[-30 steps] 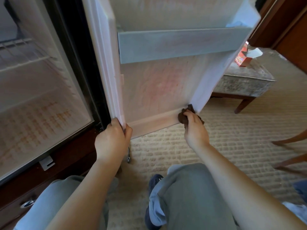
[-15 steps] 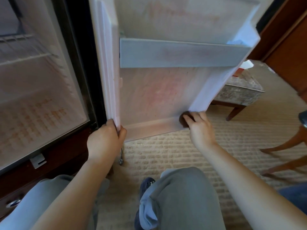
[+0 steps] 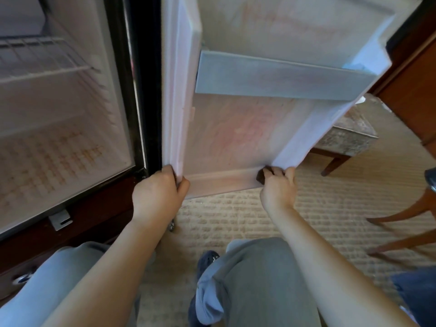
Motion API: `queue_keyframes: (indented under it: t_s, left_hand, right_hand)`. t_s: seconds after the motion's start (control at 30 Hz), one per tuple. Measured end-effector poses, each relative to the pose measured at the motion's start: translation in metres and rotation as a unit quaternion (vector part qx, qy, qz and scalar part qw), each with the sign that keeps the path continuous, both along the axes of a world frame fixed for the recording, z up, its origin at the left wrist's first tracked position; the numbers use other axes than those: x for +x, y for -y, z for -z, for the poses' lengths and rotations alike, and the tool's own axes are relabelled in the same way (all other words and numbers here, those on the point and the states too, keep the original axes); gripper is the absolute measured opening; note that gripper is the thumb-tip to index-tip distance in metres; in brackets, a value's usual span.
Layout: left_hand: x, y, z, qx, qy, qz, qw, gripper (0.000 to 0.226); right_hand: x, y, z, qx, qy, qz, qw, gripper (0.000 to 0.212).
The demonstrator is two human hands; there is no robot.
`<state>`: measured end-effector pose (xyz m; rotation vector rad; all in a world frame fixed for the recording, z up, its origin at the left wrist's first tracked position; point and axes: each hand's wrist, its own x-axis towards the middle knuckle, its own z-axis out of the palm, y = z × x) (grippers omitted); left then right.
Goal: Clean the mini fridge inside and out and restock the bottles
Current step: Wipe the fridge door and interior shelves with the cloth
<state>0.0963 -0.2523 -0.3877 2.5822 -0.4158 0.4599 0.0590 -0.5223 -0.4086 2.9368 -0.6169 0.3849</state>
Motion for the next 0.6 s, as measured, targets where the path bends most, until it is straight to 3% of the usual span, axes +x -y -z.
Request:
queue_keyframes:
  t_s: [0.07, 0.17, 0.23, 0.33, 0.43, 0.53, 0.6]
  left_hand:
    - [0.001, -0.002, 0.000, 0.006, -0.010, 0.006, 1.000, 0.033]
    - [0.001, -0.005, 0.003, 0.011, -0.020, 0.013, 1.000, 0.027]
    - [0.000, -0.007, 0.002, 0.014, -0.029, 0.014, 0.999, 0.025]
    - [-0.001, -0.009, 0.001, 0.017, -0.041, 0.010, 0.999, 0.024]
    - [0.000, -0.011, -0.001, 0.019, -0.050, 0.014, 0.998, 0.024]
    - [0.001, -0.009, -0.004, 0.011, -0.067, 0.018, 0.998, 0.025]
    - [0.001, -0.007, -0.004, -0.003, -0.071, 0.023, 0.997, 0.026]
  right_hand:
    - [0.003, -0.001, -0.007, 0.128, 0.105, 0.009, 0.986, 0.046]
    - [0.004, -0.020, -0.028, 0.298, 0.335, 0.021, 0.894, 0.033]
    - [0.005, -0.035, -0.054, 0.265, 0.477, -0.039, 0.837, 0.031]
    - [0.016, -0.038, -0.098, 0.165, 0.577, -0.119, 0.791, 0.031]
    - [0.016, -0.039, -0.089, 0.143, 0.537, -0.151, 0.817, 0.037]
    - [-0.001, -0.039, -0.024, 0.204, 0.339, -0.089, 0.914, 0.040]
    - [-0.010, -0.041, 0.009, 0.230, 0.218, -0.057, 0.947, 0.041]
